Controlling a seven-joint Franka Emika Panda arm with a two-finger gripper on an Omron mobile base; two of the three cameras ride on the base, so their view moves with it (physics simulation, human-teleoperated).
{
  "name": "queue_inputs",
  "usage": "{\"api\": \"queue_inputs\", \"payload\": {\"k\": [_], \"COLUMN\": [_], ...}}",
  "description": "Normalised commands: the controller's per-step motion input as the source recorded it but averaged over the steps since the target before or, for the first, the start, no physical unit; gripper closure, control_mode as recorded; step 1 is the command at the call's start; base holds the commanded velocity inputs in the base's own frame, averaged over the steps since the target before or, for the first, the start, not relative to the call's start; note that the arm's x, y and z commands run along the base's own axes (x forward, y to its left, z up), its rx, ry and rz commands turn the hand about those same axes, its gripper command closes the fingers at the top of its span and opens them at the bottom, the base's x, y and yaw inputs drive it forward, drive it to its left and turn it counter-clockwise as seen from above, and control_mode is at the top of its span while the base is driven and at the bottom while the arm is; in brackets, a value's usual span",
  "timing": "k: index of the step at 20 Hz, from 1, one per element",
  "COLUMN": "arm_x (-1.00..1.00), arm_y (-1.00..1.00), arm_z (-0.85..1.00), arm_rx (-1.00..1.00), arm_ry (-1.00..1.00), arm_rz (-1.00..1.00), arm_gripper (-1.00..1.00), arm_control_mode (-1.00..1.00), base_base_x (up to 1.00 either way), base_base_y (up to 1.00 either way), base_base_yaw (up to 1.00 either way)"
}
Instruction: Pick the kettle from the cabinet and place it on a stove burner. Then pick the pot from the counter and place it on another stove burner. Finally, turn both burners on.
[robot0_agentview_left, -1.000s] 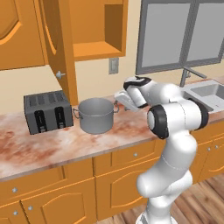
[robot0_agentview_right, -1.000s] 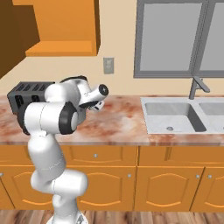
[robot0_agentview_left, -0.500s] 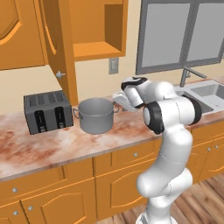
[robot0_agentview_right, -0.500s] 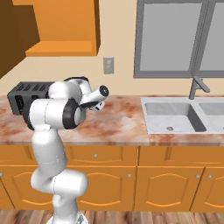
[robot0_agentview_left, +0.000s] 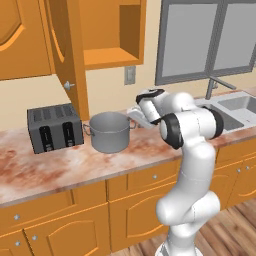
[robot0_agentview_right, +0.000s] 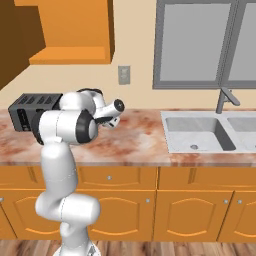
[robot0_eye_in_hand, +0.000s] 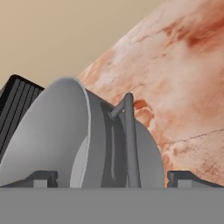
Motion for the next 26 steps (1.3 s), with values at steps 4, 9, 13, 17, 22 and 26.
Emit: {"api": "queue_inputs", "payload": {"k": [4,9,13,17,22,26], "arm_x": [0.16,0.18,0.17,0.19,0.02,0.0], "arm_y": [0.11,0.09,0.16,0.13,0.01,0.0], "arm_z": [-0.11,-0.07,-0.09,-0.06,-0.01,-0.02], "arm_rx": [0.0,0.0,0.0,0.0,0.0,0.0], "arm_ry": [0.0,0.0,0.0,0.0,0.0,0.0], "arm_rz": [0.0,0.0,0.0,0.0,0.0,0.0], "arm_gripper": [-1.0,-1.0,1.0,1.0,1.0,1.0], "arm_control_mode": [-1.0,-1.0,-1.0,-1.0,-1.0,-1.0], "base_base_x": [0.0,0.0,0.0,0.0,0.0,0.0], "base_base_y": [0.0,0.0,0.0,0.0,0.0,0.0], "base_base_yaw": [0.0,0.0,0.0,0.0,0.0,0.0]}}
